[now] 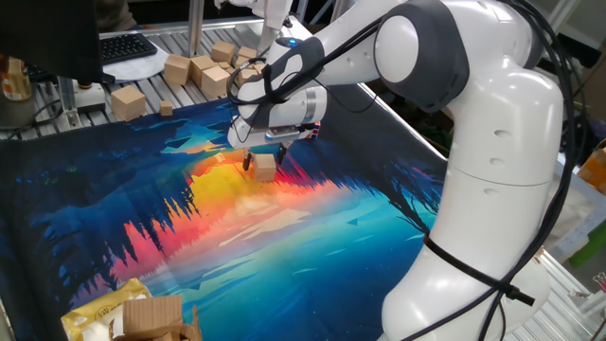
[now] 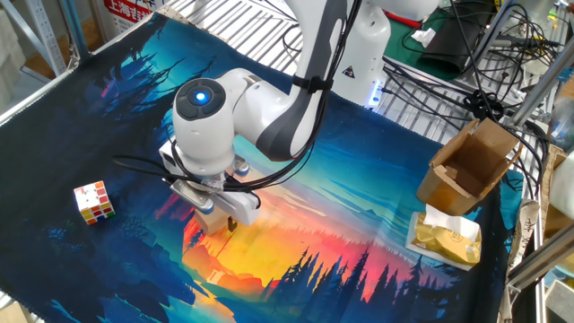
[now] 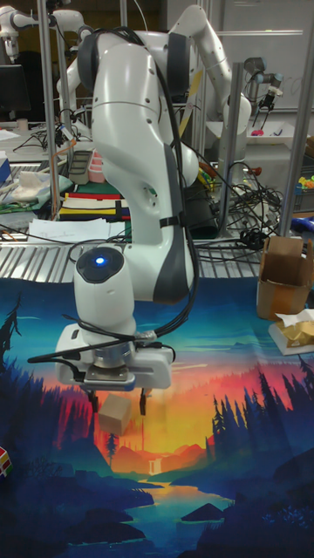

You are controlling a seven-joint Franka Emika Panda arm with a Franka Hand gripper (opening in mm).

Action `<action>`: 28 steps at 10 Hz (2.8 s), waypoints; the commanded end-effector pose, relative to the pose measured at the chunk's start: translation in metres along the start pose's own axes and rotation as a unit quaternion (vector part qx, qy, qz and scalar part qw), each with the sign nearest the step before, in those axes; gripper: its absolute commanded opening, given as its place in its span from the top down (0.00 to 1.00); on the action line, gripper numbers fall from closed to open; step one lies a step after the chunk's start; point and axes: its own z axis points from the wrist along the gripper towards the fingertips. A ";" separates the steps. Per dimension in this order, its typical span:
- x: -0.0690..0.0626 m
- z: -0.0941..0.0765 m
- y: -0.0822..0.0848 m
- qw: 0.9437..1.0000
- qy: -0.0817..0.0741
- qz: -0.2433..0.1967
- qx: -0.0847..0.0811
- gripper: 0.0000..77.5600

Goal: Pick up one small block

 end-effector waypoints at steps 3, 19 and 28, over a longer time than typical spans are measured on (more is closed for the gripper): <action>-0.002 -0.002 0.000 1.000 -0.004 0.008 -0.001 0.99; 0.006 -0.050 0.009 0.998 -0.005 0.062 -0.028 0.99; 0.015 -0.122 0.055 0.994 0.013 0.102 -0.029 0.99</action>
